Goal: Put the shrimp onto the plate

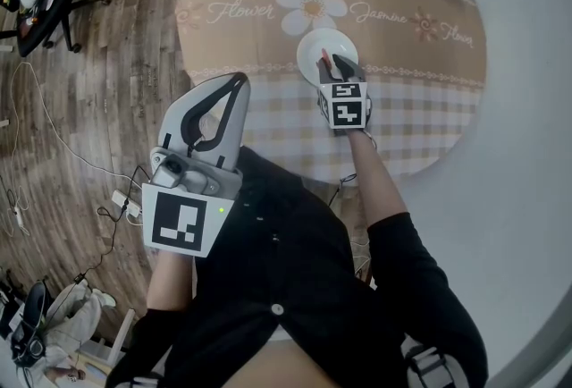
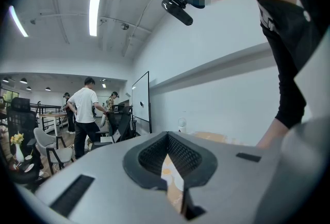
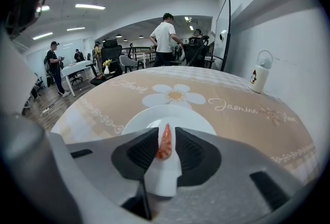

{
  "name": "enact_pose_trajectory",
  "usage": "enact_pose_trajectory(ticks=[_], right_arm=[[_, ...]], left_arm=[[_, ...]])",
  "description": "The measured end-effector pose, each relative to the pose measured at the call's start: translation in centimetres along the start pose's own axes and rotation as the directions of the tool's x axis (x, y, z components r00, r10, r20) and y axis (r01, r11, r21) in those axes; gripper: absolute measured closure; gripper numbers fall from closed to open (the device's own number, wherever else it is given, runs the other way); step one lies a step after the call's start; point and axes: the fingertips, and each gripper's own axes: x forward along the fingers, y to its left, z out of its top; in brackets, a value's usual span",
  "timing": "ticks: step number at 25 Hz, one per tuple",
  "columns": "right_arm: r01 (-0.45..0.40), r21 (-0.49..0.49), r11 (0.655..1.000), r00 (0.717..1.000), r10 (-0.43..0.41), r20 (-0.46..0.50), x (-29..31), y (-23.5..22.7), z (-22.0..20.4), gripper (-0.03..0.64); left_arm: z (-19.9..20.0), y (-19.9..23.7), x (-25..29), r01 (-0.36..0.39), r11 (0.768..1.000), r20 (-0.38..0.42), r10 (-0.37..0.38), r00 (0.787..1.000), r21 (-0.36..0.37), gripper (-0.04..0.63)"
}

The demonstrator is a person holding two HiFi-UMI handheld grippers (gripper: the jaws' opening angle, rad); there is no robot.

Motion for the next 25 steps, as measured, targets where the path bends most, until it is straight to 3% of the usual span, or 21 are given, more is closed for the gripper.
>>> enact_pose_trajectory(ticks=[5,25], right_arm=[[0.052,0.004,0.999,0.996,-0.052,0.071,-1.6,-0.3,1.2,0.608],[0.12,0.059,0.991,0.954,-0.132,0.269,-11.6,0.1,5.5,0.615]], left_arm=[[0.1,-0.1,-0.2,0.012,1.0,0.008,-0.012,1.0,0.005,0.592],[2.6,-2.5,0.2,0.127,0.991,0.077,-0.129,0.989,0.038,0.592]])
